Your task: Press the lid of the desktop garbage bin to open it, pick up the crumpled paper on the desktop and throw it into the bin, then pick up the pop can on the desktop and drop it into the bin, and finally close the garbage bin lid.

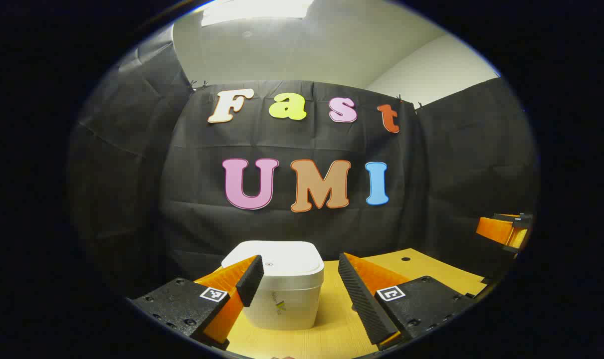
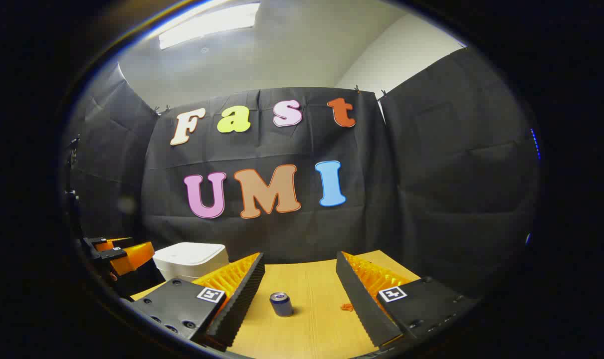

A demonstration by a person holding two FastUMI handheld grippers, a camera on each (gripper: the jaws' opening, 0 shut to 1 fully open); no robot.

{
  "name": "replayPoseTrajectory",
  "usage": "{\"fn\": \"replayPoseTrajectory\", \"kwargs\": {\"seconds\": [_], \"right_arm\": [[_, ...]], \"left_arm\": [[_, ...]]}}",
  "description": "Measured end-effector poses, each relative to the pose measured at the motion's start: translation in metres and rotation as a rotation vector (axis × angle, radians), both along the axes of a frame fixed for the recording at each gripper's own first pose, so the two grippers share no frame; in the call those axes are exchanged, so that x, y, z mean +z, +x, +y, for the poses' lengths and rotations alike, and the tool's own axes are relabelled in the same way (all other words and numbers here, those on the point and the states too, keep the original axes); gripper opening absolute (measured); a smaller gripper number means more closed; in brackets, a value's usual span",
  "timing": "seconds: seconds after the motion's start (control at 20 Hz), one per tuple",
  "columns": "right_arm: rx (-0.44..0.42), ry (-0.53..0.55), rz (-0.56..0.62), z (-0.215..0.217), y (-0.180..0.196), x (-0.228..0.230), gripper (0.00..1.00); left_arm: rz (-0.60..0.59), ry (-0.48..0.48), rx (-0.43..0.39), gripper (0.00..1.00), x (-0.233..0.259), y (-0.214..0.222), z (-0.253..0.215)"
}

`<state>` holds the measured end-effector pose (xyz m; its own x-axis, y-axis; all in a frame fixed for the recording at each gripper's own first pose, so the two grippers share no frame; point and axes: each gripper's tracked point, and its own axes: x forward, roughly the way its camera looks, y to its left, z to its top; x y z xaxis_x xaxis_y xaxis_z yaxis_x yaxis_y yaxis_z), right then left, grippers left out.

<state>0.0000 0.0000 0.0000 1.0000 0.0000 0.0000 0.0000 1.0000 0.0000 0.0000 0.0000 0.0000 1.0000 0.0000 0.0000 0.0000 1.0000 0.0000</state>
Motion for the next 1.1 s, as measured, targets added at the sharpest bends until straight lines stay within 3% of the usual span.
{"fn": "replayPoseTrajectory", "kwargs": {"seconds": [1.1], "right_arm": [[0.03, -0.054, 0.062, -0.01, 0.003, -0.022, 0.96]], "left_arm": [[-0.008, 0.005, -0.04, 0.93, 0.007, 0.004, -0.04]]}}
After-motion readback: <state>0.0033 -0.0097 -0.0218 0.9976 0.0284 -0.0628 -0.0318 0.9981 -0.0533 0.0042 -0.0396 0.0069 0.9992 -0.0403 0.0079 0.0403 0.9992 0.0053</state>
